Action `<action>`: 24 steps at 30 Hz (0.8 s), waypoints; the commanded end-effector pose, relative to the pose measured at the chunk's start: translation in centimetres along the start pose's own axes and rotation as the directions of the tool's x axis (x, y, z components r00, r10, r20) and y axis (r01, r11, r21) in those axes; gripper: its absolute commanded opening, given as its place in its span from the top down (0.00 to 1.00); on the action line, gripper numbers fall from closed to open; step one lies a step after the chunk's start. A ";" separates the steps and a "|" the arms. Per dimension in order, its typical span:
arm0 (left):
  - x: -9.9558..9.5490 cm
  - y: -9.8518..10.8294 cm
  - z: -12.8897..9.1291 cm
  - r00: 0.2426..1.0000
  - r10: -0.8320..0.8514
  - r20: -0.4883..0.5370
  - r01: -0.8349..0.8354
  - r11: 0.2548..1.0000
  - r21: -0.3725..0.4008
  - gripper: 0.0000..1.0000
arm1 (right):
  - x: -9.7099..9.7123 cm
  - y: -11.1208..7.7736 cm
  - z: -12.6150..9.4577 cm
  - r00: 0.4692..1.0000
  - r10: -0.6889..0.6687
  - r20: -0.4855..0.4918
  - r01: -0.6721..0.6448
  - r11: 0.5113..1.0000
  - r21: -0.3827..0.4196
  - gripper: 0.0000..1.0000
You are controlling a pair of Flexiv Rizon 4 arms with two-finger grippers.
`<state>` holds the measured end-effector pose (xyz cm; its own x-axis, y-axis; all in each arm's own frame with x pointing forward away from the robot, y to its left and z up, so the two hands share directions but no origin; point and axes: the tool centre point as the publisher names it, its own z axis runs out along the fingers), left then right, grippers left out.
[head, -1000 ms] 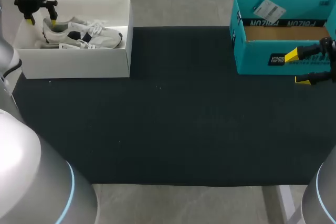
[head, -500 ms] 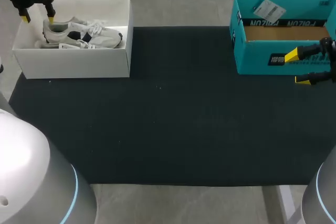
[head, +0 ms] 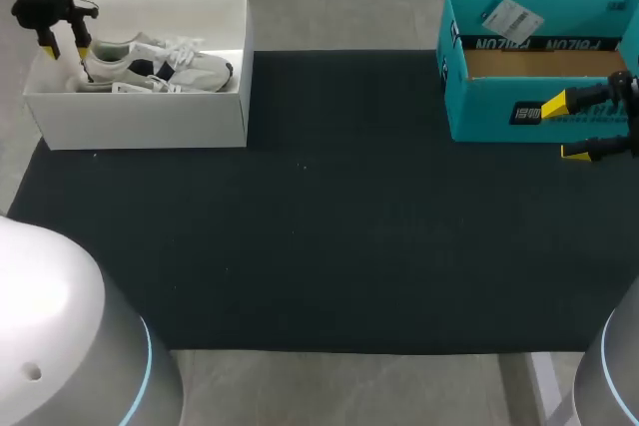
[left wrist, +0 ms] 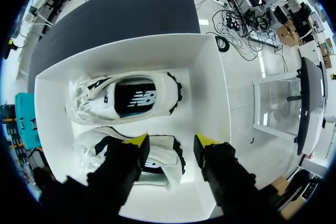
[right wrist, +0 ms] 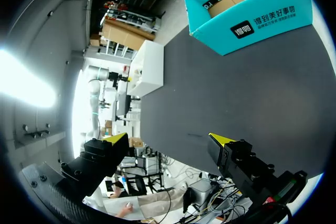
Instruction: Take the shoe out of the shoebox, open the shoe tongue, remove and reinsert the insole, then place the shoe into the shoebox
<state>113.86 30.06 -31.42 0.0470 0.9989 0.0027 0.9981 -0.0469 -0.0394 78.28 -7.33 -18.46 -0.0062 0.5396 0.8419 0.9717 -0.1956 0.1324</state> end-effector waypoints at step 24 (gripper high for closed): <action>-0.7 -4.4 3.0 0.999 -0.034 -0.032 0.027 0.983 -0.182 0.55 | 0.0 -0.1 0.0 1.000 0.001 0.003 -0.001 1.000 0.000 0.00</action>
<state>109.49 29.60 -33.56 0.0172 0.9989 0.0434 0.9981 -0.0197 0.0586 78.28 -7.33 -18.46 -0.0062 0.5396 0.8419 0.9717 -0.1955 0.1324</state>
